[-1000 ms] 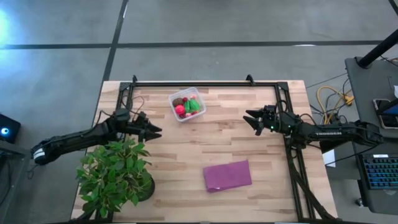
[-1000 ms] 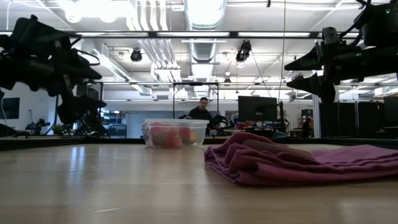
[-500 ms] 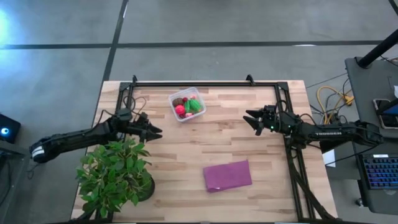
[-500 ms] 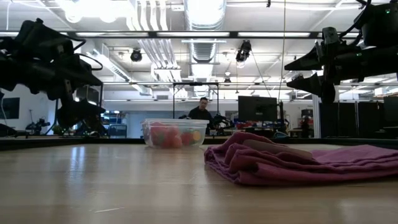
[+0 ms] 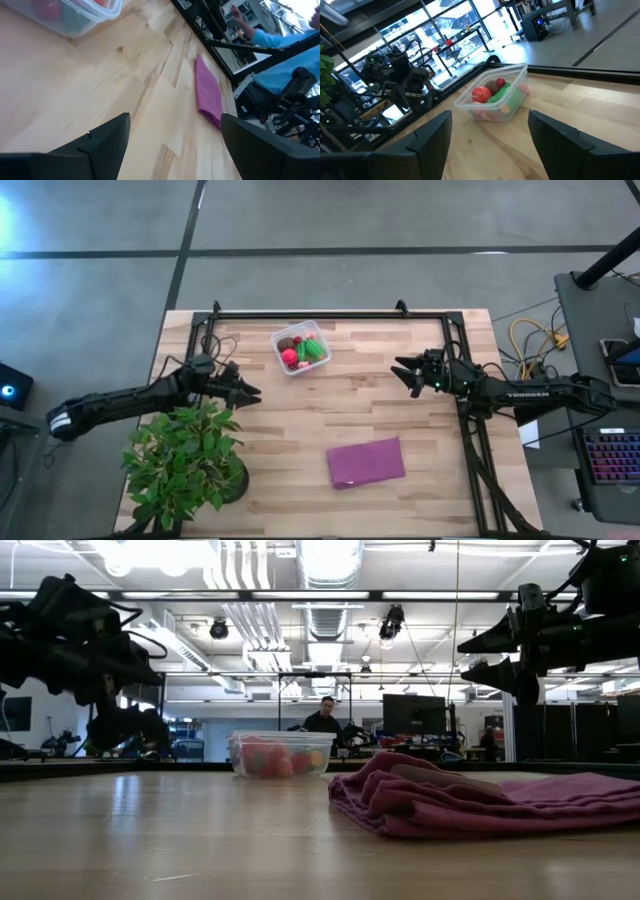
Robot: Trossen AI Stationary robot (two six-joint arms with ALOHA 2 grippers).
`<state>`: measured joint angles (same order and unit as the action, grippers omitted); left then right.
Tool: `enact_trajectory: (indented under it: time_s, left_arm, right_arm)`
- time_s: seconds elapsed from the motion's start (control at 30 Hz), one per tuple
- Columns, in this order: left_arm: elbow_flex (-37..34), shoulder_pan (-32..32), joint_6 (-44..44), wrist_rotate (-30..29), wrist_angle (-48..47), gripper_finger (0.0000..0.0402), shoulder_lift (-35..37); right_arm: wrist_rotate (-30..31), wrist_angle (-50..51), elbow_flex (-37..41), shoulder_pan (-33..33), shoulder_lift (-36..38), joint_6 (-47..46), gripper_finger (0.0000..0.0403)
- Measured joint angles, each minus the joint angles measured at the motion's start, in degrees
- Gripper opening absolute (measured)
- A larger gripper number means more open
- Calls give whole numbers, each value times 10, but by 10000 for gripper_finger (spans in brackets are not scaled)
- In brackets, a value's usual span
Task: Pick and placing Produce into tupperware
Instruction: Return to Home Position
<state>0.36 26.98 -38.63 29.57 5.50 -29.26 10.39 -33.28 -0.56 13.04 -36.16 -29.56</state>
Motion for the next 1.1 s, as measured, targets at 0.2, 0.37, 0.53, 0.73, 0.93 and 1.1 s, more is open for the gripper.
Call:
enact_trajectory:
  time_s: [0.2, 0.37, 0.53, 0.73, 0.93, 1.1]
  left_arm:
    - [0, 0, 0, 0, 0, 295, -7]
    - [0, 0, 0, 0, 0, 295, -7]
    - [0, 0, 0, 0, 0, 295, -7]
    - [-1, 0, 0, 0, 0, 295, -7]
    - [-1, 0, 0, 0, 0, 295, -7]
    - [-1, 0, 0, 0, 0, 295, -7]
  right_arm:
    - [0, 0, 0, 0, 0, 0, 254]
    - [0, 0, 0, 0, 0, 0, 254]
    - [0, 0, 0, 0, 0, 0, 254]
    - [0, 0, 0, 0, 0, 0, 254]
    - [0, 0, 0, 0, 0, 0, 254]
    - [0, 0, 0, 0, 0, 0, 254]
